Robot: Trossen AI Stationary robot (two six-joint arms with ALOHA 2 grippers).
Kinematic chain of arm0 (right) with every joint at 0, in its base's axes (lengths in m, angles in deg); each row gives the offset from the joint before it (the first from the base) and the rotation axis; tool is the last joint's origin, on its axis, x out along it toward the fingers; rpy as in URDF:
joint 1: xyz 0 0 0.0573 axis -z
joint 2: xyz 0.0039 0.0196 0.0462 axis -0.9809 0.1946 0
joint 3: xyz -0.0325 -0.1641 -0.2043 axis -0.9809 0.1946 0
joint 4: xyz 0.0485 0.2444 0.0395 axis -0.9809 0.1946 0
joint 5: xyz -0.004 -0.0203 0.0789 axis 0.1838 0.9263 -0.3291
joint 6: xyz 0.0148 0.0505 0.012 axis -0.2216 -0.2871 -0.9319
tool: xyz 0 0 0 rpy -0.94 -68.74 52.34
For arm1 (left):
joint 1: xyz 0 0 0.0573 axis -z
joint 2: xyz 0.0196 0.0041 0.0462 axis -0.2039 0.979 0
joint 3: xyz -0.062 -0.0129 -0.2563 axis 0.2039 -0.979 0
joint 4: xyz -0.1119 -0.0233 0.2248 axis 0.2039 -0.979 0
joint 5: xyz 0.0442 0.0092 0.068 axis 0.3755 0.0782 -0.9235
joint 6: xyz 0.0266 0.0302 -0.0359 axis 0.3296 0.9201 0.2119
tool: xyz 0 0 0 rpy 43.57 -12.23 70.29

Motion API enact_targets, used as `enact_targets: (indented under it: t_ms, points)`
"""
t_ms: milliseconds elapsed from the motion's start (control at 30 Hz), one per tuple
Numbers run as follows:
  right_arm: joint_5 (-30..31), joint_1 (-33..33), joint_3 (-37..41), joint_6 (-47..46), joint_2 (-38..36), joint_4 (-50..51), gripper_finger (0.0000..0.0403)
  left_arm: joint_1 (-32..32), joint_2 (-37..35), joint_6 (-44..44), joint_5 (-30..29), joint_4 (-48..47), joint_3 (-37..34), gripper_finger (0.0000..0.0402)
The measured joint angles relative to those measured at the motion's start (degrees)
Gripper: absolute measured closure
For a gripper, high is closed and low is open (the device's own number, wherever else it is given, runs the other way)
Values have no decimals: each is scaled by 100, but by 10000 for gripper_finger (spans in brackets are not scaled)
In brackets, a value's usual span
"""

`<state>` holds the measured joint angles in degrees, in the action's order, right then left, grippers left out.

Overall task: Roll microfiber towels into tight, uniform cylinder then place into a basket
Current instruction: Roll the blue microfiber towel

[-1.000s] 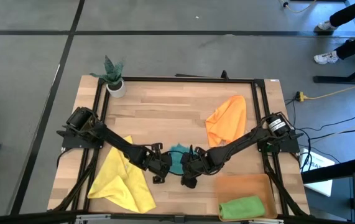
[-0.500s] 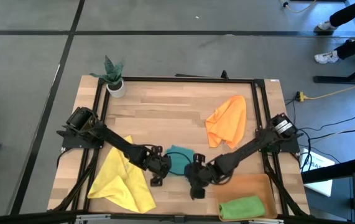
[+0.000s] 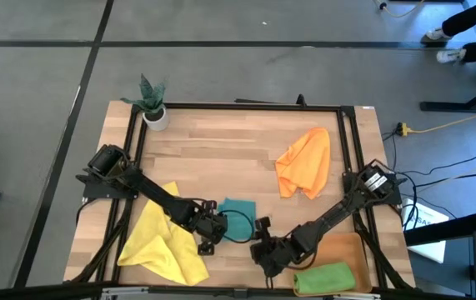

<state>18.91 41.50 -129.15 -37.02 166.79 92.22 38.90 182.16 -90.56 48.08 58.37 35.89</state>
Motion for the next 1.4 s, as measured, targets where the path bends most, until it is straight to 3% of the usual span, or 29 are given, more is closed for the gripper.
enact_targets:
  t_ms: [333, 500, 700, 1133, 1400]
  points:
    - [9, 126, -19, 868, 426, -194, 228, 0, 0, 0, 0, 21, 0, 338]
    - [160, 166, -15, 855, 447, -305, 228, 0, 0, 0, 0, 33, 0, 336]
    - [867, 230, 4, 721, 467, -213, 228, 0, 0, 4, 0, 49, 0, 335]
    - [895, 477, -25, 237, 712, -273, 230, 7, 0, 9, -2, 46, 0, 335]
    - [959, 470, -24, 227, 750, -284, 295, 7, 0, 11, -2, 44, 0, 335]
